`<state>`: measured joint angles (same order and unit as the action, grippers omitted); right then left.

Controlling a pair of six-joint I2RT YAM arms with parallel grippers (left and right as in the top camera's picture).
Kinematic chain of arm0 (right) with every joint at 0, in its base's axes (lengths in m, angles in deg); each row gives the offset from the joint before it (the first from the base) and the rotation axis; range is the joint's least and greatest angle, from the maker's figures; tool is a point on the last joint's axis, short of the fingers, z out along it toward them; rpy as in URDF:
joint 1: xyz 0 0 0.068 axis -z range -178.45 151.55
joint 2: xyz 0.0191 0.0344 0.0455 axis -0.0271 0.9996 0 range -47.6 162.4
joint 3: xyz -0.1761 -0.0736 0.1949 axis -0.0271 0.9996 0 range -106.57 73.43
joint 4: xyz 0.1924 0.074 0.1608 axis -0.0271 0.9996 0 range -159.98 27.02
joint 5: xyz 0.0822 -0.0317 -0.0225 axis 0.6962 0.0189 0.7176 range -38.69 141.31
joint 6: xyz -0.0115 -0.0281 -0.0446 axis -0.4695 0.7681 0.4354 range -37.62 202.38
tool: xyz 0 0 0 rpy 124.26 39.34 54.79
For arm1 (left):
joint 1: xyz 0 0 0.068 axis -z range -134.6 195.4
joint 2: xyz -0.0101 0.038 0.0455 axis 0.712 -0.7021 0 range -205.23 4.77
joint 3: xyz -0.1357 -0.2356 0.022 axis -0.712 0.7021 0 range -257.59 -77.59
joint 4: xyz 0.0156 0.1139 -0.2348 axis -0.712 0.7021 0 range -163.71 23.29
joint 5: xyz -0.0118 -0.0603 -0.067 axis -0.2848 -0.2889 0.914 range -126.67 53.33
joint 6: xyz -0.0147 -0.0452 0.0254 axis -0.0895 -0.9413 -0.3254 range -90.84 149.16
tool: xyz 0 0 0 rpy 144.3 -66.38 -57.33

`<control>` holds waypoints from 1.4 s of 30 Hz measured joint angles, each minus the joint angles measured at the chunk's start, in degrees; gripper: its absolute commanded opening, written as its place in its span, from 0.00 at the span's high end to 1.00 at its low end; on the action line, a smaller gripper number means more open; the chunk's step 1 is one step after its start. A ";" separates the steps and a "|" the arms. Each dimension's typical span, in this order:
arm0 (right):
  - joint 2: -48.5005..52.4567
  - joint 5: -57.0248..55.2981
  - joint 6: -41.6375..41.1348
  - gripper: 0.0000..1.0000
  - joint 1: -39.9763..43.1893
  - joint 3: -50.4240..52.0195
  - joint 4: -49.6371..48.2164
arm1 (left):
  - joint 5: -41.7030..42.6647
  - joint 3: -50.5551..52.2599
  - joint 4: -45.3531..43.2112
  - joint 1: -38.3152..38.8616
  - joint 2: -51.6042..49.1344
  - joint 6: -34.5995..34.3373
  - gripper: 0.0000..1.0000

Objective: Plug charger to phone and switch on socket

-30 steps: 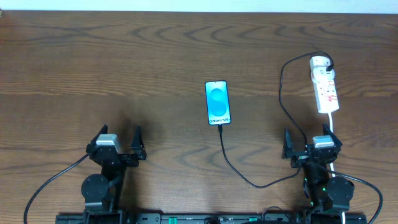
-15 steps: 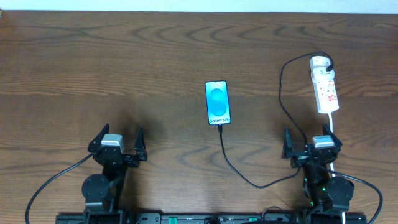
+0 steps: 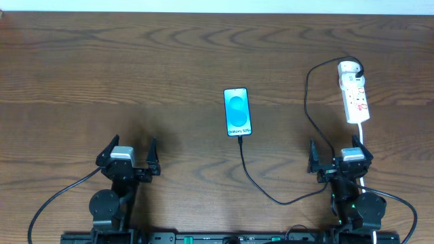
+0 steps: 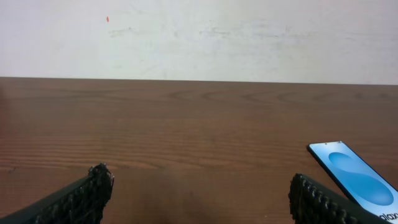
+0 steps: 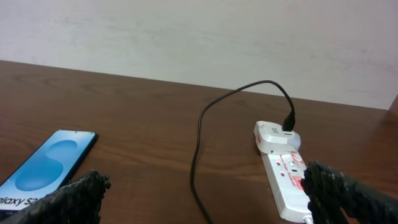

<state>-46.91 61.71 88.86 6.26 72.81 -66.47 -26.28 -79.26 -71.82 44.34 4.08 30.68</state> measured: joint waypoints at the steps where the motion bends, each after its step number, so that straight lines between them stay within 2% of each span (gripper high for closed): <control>1: 0.00 0.00 0.00 0.01 0.00 0.00 0.00 | 0.00 0.00 0.00 0.00 0.00 0.00 0.07; 14: 0.00 -0.24 0.00 0.01 0.02 0.00 0.02 | 0.02 0.00 0.00 0.00 0.00 0.00 0.07; 19: 0.00 -5.18 -0.35 0.01 0.33 0.00 0.42 | 0.02 0.00 0.00 0.00 0.00 -0.02 0.07; 31: 0.00 -10.34 -8.94 0.01 0.33 0.00 0.52 | 0.02 0.00 0.00 0.00 0.00 0.00 0.07; 42: 0.00 -11.45 -12.00 0.01 0.33 0.00 0.52 | 0.02 0.00 0.00 0.00 0.00 0.00 0.07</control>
<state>-46.91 50.25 76.86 6.59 72.81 -65.95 -26.25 -79.26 -71.82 44.34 4.08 30.68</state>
